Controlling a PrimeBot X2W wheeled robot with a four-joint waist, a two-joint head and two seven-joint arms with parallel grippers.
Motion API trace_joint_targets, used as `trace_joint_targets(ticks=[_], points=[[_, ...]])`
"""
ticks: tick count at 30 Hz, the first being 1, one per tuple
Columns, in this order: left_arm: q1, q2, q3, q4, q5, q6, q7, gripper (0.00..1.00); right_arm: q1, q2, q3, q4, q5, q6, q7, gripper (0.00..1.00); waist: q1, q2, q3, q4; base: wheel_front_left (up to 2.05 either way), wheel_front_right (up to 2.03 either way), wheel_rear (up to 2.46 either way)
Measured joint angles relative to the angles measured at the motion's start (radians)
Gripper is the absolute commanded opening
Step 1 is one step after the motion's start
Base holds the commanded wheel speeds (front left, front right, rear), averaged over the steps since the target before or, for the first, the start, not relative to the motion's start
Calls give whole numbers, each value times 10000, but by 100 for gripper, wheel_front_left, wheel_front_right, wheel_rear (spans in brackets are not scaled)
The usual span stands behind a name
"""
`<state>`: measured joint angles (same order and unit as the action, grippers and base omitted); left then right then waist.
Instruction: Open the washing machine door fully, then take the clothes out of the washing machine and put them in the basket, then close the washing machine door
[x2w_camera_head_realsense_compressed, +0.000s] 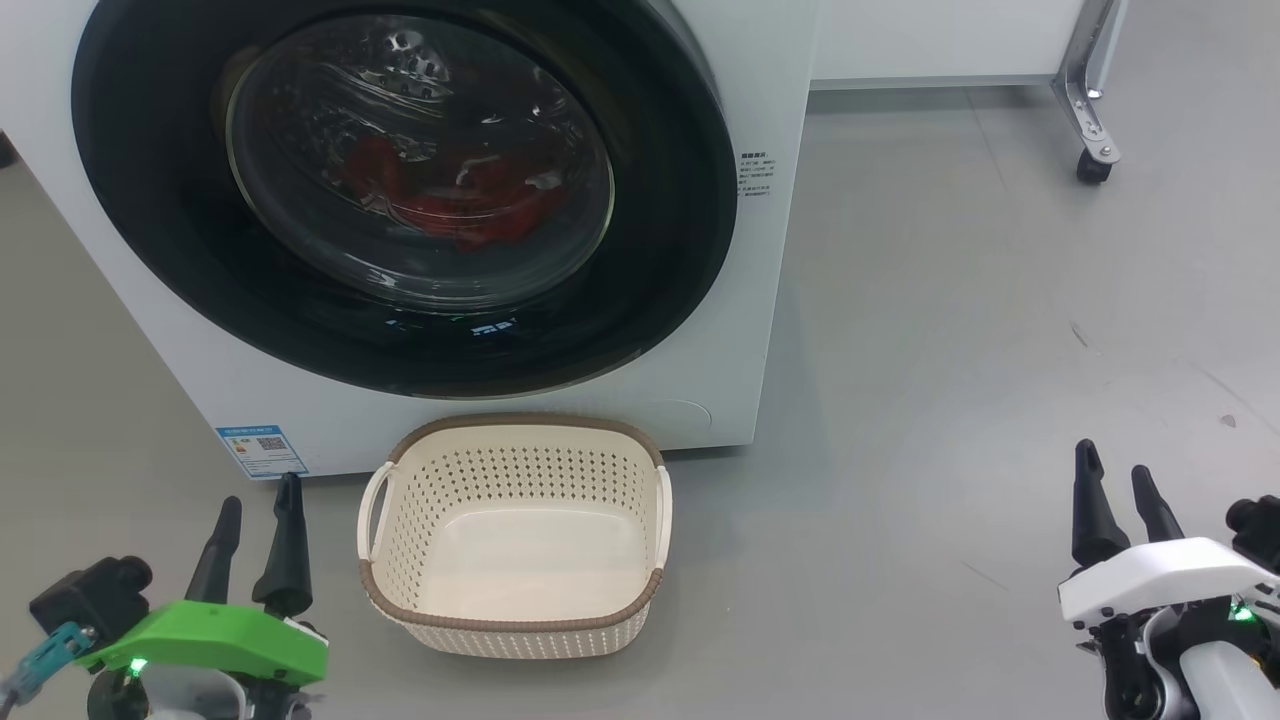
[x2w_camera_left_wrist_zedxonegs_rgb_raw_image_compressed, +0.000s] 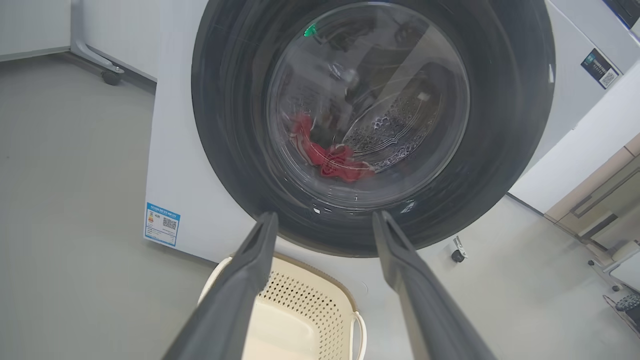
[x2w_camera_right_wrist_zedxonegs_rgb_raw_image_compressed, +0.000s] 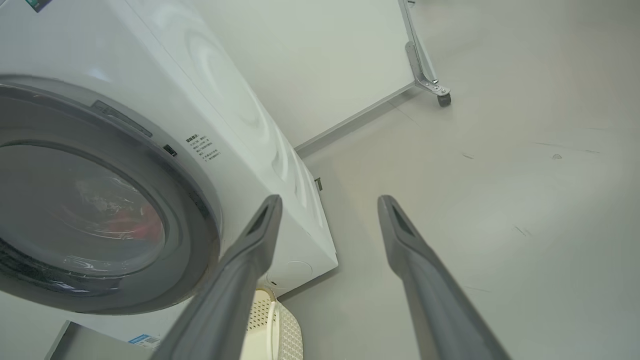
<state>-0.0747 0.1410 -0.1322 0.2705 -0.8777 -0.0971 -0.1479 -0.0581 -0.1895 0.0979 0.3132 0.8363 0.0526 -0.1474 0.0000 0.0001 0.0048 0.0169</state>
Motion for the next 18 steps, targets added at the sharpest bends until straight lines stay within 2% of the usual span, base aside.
trace_joint_targets(ticks=[12,18], points=[[-25,-2,-353,-173,2130,128,-422,100,-25,-48,520,-61,-2063,-466,-397,100,0,0,9,-20,0,0,0],[-24,-52,-481,-180,3022,128,-633,100,-45,-50,740,-81,-2922,-558,-614,100,0,0,4,-54,0,0,0]])
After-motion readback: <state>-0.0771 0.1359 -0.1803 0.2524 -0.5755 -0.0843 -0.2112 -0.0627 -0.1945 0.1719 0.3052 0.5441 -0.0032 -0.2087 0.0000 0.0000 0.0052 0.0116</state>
